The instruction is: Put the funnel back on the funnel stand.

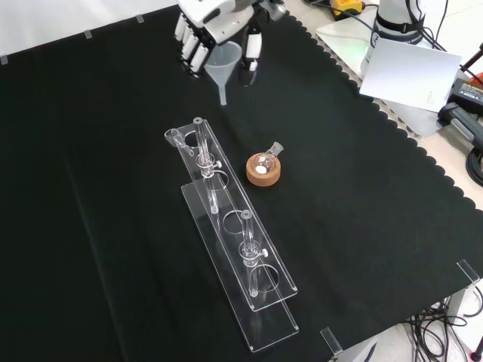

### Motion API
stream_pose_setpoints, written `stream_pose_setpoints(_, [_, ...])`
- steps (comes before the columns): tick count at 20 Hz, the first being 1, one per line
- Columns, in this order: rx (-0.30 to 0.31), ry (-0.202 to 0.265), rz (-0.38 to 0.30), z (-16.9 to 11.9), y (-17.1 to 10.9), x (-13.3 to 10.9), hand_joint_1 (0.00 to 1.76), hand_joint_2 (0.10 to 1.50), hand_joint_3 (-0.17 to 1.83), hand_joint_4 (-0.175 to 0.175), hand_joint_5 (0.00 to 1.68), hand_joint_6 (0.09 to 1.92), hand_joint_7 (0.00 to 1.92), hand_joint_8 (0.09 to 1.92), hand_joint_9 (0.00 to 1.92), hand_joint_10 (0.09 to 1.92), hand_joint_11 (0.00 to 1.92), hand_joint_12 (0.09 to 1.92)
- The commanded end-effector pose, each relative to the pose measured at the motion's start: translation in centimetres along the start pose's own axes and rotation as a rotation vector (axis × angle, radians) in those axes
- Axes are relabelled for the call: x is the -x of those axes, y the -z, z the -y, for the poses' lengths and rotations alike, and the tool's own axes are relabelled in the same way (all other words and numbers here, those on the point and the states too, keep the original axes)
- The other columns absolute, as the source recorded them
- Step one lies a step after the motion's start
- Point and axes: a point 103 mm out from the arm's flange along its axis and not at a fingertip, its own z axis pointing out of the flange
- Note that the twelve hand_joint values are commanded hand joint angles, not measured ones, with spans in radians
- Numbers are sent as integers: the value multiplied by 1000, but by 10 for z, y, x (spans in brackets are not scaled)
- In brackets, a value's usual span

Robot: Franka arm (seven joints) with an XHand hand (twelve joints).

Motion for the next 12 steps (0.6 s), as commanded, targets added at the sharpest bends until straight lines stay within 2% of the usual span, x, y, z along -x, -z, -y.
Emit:
stream_pose_setpoints(1, [44, 18, 8, -38, 35, 13, 1048, 1014, 93, 175, 1077, 862, 946, 644, 1316, 218, 978, 968])
stream_pose_setpoints(12, [21, 38, 17, -67, 28, 0, 1048, 1014, 94, 175, 1078, 861, 947, 643, 1319, 213, 981, 965])
